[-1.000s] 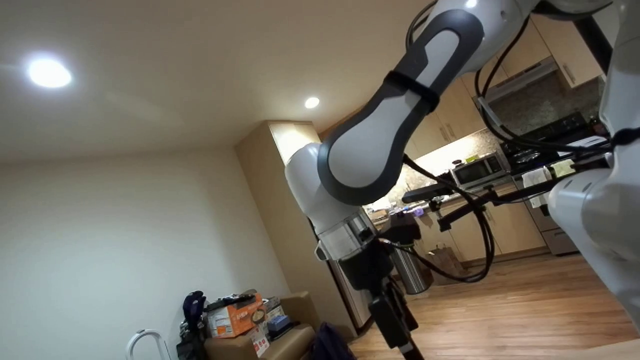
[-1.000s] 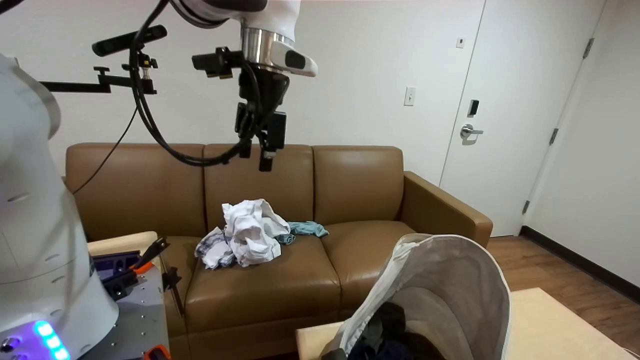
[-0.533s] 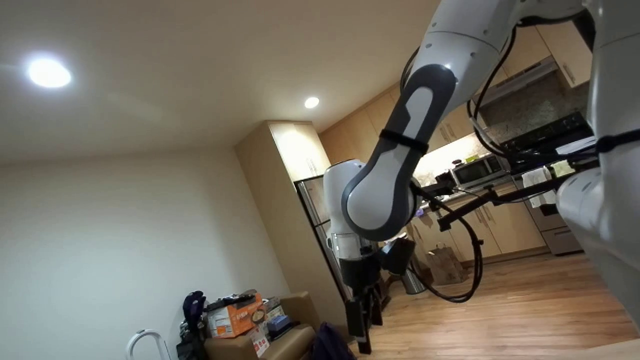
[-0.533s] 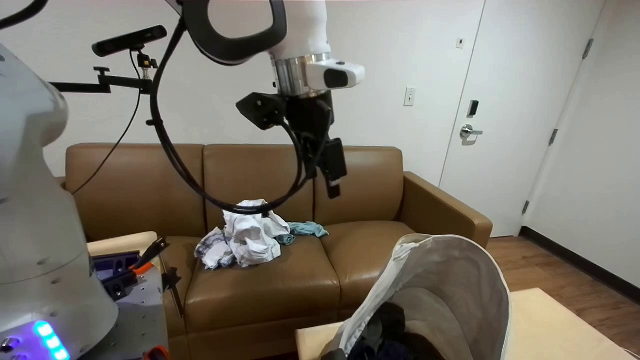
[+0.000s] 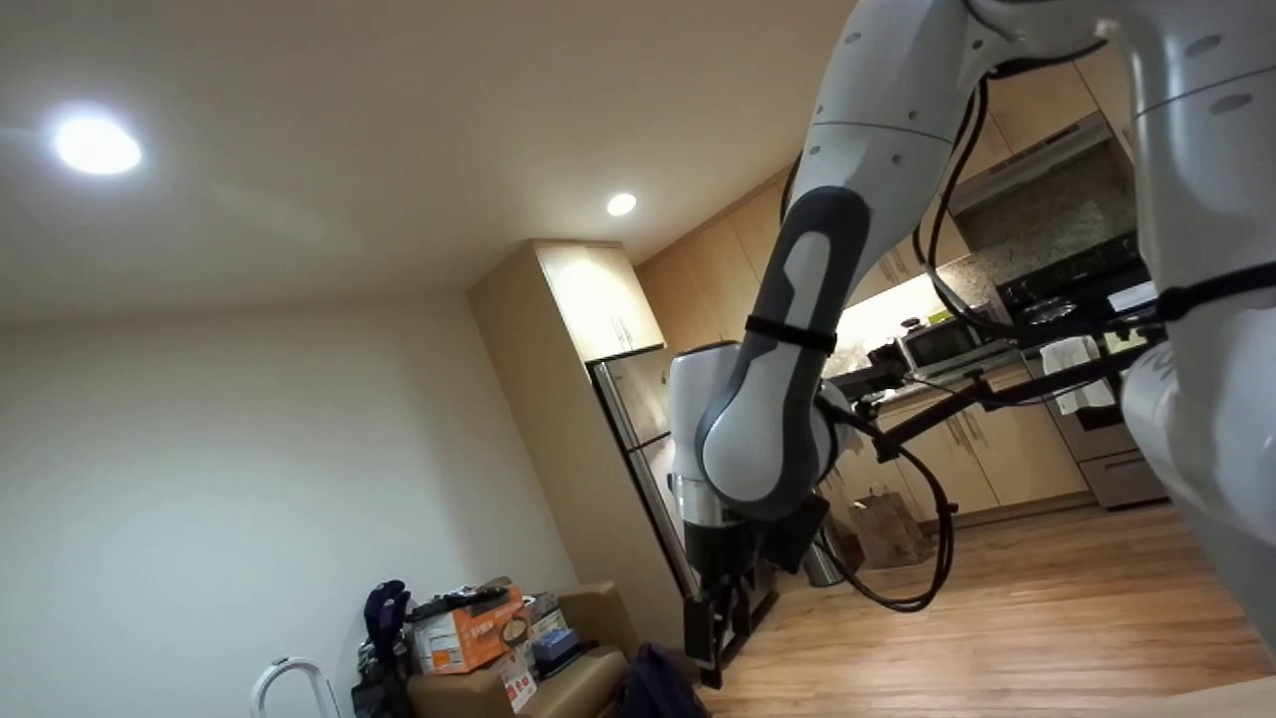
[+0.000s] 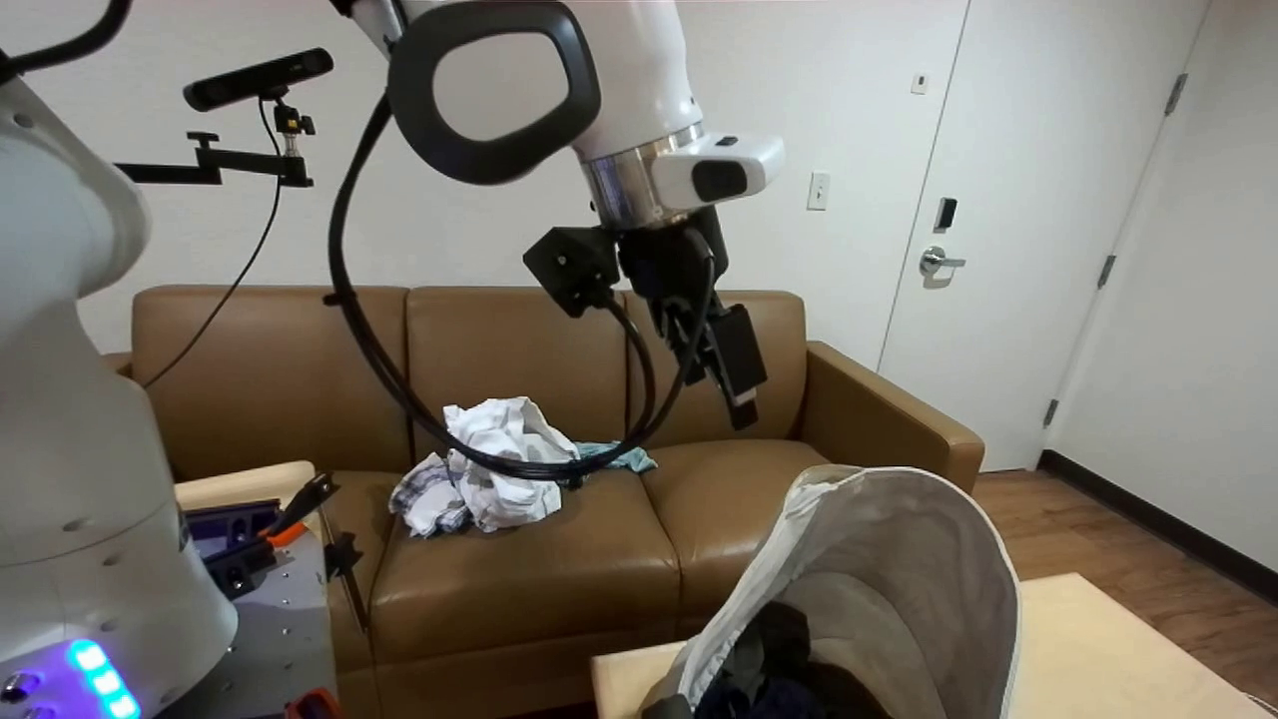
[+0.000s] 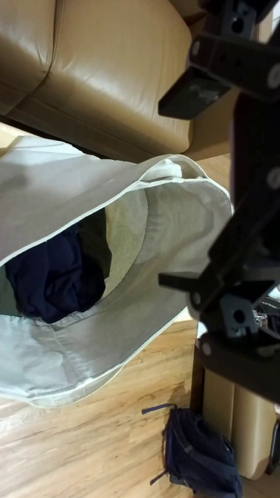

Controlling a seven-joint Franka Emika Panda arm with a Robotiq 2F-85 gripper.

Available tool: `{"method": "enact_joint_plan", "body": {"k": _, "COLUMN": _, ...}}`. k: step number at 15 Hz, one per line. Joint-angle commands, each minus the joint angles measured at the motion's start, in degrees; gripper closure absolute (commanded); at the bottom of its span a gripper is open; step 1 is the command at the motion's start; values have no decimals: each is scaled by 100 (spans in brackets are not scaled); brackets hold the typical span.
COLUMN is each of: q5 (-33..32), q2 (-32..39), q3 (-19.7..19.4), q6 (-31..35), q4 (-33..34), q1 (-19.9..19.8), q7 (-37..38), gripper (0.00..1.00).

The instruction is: Remove a black thing from the bag and put it on the couch

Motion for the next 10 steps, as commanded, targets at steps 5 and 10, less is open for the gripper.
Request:
{"method": "enact_joint_plan", "body": {"k": 5, "q5": -186, "q2": 1043, "q3": -4, "q6": 15, "q4": 535, "q1": -474, "q7": 289, "gripper": 0}}
{"method": "enact_joint_plan", "body": {"k": 10, "q5": -115, "q2": 2793, "q3": -609, "q6": -301, "q4": 1590, "q1": -935, "q7": 348, "gripper": 0}}
